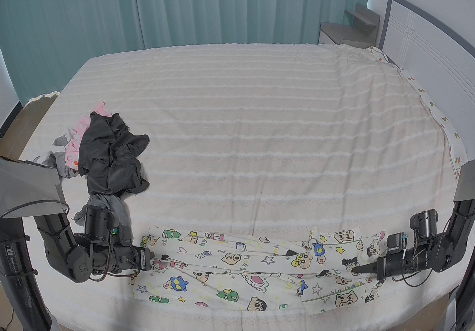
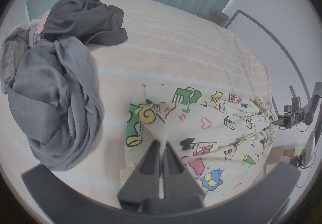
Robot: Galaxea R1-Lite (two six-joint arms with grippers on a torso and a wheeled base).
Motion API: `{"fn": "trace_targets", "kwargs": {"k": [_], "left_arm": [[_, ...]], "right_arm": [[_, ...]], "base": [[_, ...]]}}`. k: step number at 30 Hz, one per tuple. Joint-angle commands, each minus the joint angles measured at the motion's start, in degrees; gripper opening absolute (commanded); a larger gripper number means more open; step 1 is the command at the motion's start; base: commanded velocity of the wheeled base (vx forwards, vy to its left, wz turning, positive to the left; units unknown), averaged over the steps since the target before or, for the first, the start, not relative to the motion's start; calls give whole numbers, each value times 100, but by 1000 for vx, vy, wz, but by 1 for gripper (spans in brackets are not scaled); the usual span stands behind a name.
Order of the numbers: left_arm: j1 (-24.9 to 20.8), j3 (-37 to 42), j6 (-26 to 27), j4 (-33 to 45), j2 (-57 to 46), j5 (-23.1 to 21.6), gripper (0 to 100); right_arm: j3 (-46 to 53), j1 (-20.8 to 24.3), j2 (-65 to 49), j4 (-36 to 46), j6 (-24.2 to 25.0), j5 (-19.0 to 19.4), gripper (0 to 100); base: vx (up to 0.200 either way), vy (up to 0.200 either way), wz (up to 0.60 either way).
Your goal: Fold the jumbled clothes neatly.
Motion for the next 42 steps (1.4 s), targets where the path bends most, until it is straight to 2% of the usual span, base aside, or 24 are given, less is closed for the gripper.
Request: {"fn": "trace_targets", "kwargs": {"k": [1, 5, 6, 11, 12, 18, 24, 31, 33, 34, 35, 38, 41, 42], "left_arm": [[2, 58, 5, -11, 17, -102, 0], [11, 102, 14, -11, 17, -163, 0], [11, 119, 14, -11, 17, -163, 100], [11, 172, -4, -20, -10, -163, 100], [11, 172, -4, -20, -10, -163, 100], [134, 189, -39, -81, -63, -155, 100], [407, 198, -144, -81, -326, -251, 100], [1040, 198, -496, -81, -766, -823, 100], [1092, 198, -549, -81, -801, -884, 100], [1286, 198, -874, -81, -906, -1121, 100], [1338, 198, -1023, -81, -950, -1236, 100], [1532, 225, -1946, -81, -1249, -1842, 100], [1593, 339, -2974, -81, -1609, -2554, 100], [1593, 444, -3414, -81, -1776, -2958, 100]], "right_arm": [[69, -3, 62, -9, 4, 2, 0], [122, -38, 89, -79, -13, 11, 0], [131, -47, 98, -105, -13, 29, 0], [157, -91, 247, -316, -66, 81, 0], [157, -91, 247, -316, -66, 81, 100], [315, -196, 238, -483, -57, 90, 100], [667, -478, 229, -1248, 4, 90, 100], [966, -1022, 221, -2092, 286, 90, 100], [983, -1075, 229, -2189, 321, 90, 100], [1045, -1242, 229, -2522, 479, 90, 100], [1062, -1295, 229, -2646, 558, 90, 100], [1071, -1392, 221, -3243, 1006, 90, 100], [983, -1216, 89, -3551, 1604, 20, 100], [843, -979, -78, -3524, 1824, -50, 100]], "base": [[0, 0, 0], [0, 0, 0], [0, 0, 0], [0, 0, 0], [0, 0, 0], [0, 0, 0], [0, 0, 0], [0, 0, 0], [0, 0, 0], [0, 0, 0], [0, 0, 0], [0, 0, 0], [0, 0, 0], [0, 0, 0]]}}
